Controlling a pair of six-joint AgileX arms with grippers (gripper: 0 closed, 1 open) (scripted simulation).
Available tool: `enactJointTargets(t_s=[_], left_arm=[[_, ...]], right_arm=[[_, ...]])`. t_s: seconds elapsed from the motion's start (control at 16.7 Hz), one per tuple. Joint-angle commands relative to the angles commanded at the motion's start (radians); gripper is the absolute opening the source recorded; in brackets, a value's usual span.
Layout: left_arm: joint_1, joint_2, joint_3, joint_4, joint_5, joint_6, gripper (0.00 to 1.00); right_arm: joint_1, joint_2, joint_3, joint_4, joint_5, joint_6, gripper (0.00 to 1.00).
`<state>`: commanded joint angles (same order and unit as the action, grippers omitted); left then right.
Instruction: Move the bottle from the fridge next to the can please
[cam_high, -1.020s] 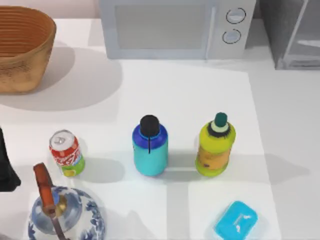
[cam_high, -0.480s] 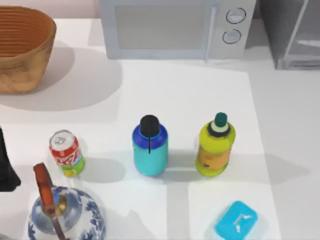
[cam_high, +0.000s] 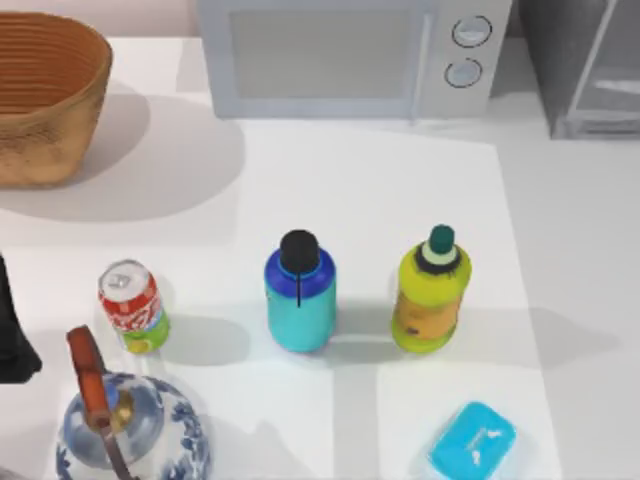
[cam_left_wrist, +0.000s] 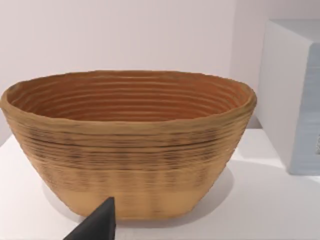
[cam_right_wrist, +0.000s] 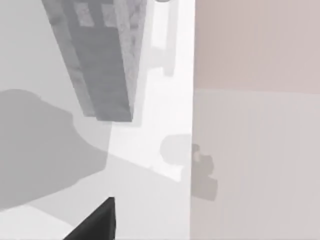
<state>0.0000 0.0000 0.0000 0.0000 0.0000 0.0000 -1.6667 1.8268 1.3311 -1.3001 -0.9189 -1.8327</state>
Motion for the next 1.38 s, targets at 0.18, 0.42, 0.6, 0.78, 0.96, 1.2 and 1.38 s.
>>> enactJointTargets(t_s=[0.18,0.42,0.6,0.78,0.96,1.2,1.38], left_arm=[[0.000,0.000,0.000,0.000,0.000,0.000,1.00],[0.000,0.000,0.000,0.000,0.000,0.000,1.00],[0.000,0.000,0.000,0.000,0.000,0.000,1.00],[0.000,0.000,0.000,0.000,0.000,0.000,1.00],[0.000,0.000,0.000,0.000,0.000,0.000,1.00],[0.000,0.000,0.000,0.000,0.000,0.000,1.00],[0.000,0.000,0.000,0.000,0.000,0.000,1.00]], right_arm=[[0.139,0.004,-0.005,0.189,0.032,0.232,1.00],[0.354,0.009,-0.014,0.479,0.082,0.602,1.00],[0.510,0.011,-0.021,0.696,0.116,0.867,1.00],[0.641,0.010,-0.026,0.873,0.141,1.066,1.00],[0.721,0.008,-0.029,0.977,0.155,1.172,1.00],[0.736,0.006,-0.029,0.995,0.157,1.190,1.00],[0.727,0.001,-0.037,0.999,0.157,1.189,1.00]])
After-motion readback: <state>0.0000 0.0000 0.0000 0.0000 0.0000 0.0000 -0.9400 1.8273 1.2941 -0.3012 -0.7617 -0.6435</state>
